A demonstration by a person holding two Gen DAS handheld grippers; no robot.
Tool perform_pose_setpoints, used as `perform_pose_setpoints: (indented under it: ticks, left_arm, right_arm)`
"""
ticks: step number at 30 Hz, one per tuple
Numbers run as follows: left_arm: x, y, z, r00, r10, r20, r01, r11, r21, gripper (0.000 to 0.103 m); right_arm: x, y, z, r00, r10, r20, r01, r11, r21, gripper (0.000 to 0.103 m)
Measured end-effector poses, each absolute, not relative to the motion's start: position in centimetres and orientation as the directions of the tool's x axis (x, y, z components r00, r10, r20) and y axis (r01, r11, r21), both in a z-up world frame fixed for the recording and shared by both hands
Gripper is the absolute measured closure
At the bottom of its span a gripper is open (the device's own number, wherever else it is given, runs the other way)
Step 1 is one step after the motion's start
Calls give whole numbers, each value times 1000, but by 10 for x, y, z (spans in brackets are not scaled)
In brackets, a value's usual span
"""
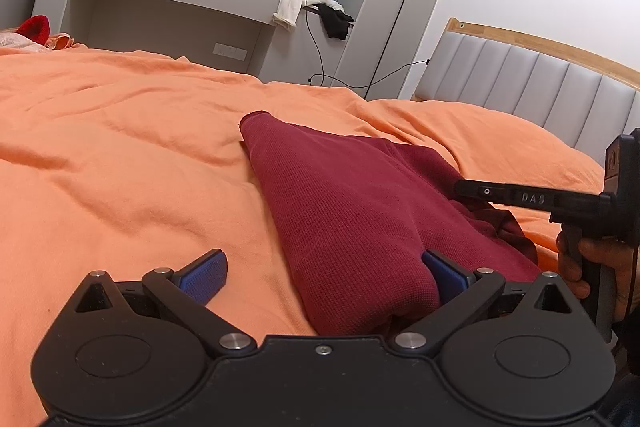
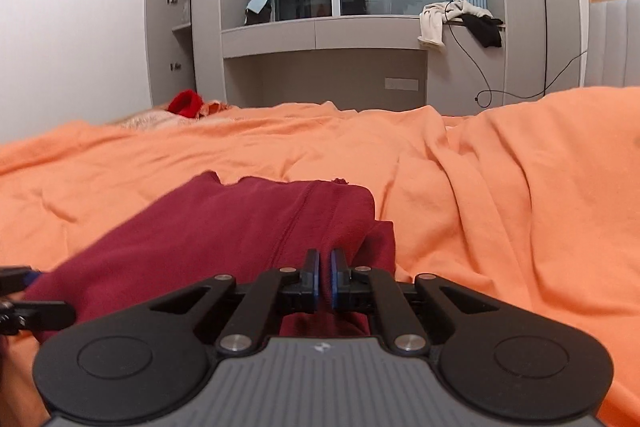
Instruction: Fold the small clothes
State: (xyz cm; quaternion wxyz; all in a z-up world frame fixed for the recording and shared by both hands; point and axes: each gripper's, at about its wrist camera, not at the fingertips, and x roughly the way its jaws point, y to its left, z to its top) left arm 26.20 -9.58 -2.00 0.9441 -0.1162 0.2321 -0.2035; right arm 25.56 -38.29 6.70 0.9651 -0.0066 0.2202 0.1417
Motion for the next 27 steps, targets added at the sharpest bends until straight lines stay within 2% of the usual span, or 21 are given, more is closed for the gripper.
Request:
perform_pose_setpoints:
  ticks: [3, 7, 9, 12, 13, 14, 15, 17, 22, 24, 25, 27]
  left_arm:
    - [262, -96, -20, 809, -438, -391, 331, 890, -314, 0]
    - [262, -96, -20, 810, -438, -390, 331, 890, -313, 0]
    - [262, -96, -20, 810, -438, -390, 331, 890, -313, 0]
    - [262, -95, -20, 810, -438, -390, 331, 890, -314, 0]
    - [262, -95, -20, 810, -438, -390, 331, 890, -313, 0]
    - [262, -96, -20, 810, -438, -389, 331, 890, -314, 0]
    - [262, -95, -20, 810, -438, -389, 331, 890, -314, 0]
    - [262, -96, -20, 810, -438, -389, 331, 890, -313, 0]
    - [262, -95, -20, 810, -438, -390, 330, 890, -313, 0]
    - [262, -95, -19, 807, -435, -399, 326, 892, -313, 0]
    - [263, -95, -17, 805, -432, -407, 322, 894, -313, 0]
    - [264, -97, -14, 802, -422, -423, 312, 899, -307, 0]
  right_arm:
    - [263, -393, 63, 856, 222, -467, -212, 974, 75, 97]
    - [270, -416, 57, 820, 282, -497, -182, 953, 241, 96]
    - [273, -425, 55, 811, 309, -497, -167, 936, 310, 92]
    - [277, -443, 48, 789, 371, -490, -132, 881, 455, 71]
    - [279, -448, 45, 781, 389, -489, -117, 859, 498, 57]
    - [282, -455, 41, 772, 407, -488, -106, 839, 533, 48]
    - [285, -459, 38, 763, 425, -487, -94, 818, 567, 46]
    - [288, -465, 31, 751, 455, -478, -79, 781, 619, 44]
    - [291, -463, 27, 738, 485, -469, -85, 757, 648, 42]
    - [293, -459, 24, 728, 492, -477, -86, 756, 649, 47]
    - [292, -457, 23, 727, 489, -481, -84, 760, 645, 56]
    - [292, -455, 20, 729, 482, -487, -85, 769, 633, 60]
